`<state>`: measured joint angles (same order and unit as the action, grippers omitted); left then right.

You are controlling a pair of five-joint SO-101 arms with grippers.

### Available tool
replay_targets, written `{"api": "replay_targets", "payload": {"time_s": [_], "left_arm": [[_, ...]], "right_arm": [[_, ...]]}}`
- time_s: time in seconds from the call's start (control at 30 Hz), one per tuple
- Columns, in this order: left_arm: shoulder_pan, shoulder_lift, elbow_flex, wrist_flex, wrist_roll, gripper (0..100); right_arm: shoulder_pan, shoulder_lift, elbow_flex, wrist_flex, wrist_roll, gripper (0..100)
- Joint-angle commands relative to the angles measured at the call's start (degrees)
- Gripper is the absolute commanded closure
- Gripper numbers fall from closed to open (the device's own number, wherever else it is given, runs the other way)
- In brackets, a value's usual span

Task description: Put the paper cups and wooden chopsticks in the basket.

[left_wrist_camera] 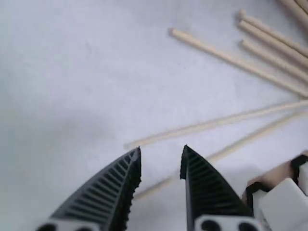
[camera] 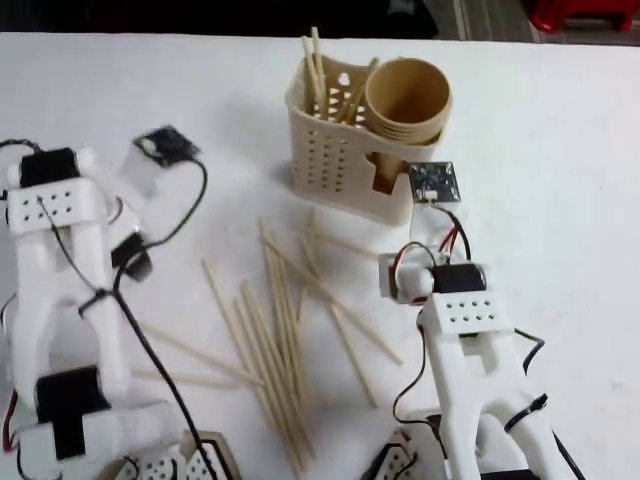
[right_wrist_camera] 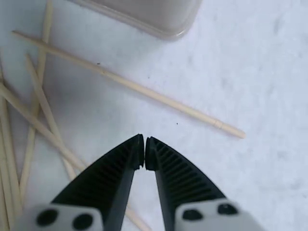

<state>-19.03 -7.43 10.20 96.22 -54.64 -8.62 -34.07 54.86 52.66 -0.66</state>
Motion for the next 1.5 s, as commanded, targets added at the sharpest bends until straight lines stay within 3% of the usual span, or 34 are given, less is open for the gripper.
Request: {"api": "replay_targets", "payload": {"time_s": [0.0,0.1,0.23,0.37,0.53,0.8,0.9,1.07,1.23,1.47], "left_arm": [[4.97,-11.74,8.00,-0.62,-6.33,85],[9.10,-22.20,18.99,-3.87,-8.53,83],[13.14,-34.68,33.23,-9.67,-7.82,71],[18.07,-39.96,43.34,-12.31,-8.35,71],[24.57,-38.20,48.70,-15.12,-8.35,71],[29.41,-27.91,52.66,-23.21,-8.35,71],[30.37,-24.04,54.59,-27.69,-8.35,71],[30.64,-21.85,53.36,-27.25,-8.35,71],[30.64,-21.85,56.00,-31.47,-7.65,77],[30.73,-21.93,58.02,-36.13,-2.11,82]], "right_arm": [[0.13,-1.01,-0.18,-0.92,-0.35,98.1],[0.13,-1.01,-0.18,-0.92,-0.35,98.1],[0.13,-1.01,-0.18,-0.92,-0.35,98.1],[0.13,-1.01,-0.18,-0.92,-0.35,98.1],[0.13,-1.01,-0.18,-0.92,-0.35,98.1],[0.40,-1.01,-0.18,-0.92,-0.35,98.1],[0.40,-1.01,-0.18,-0.92,-0.35,98.1],[0.40,-1.01,-0.18,-0.92,-0.35,98.1],[0.40,-1.01,-0.18,-0.92,-0.18,98.1],[0.40,-1.01,-0.18,-0.92,-0.18,98.1]]}}
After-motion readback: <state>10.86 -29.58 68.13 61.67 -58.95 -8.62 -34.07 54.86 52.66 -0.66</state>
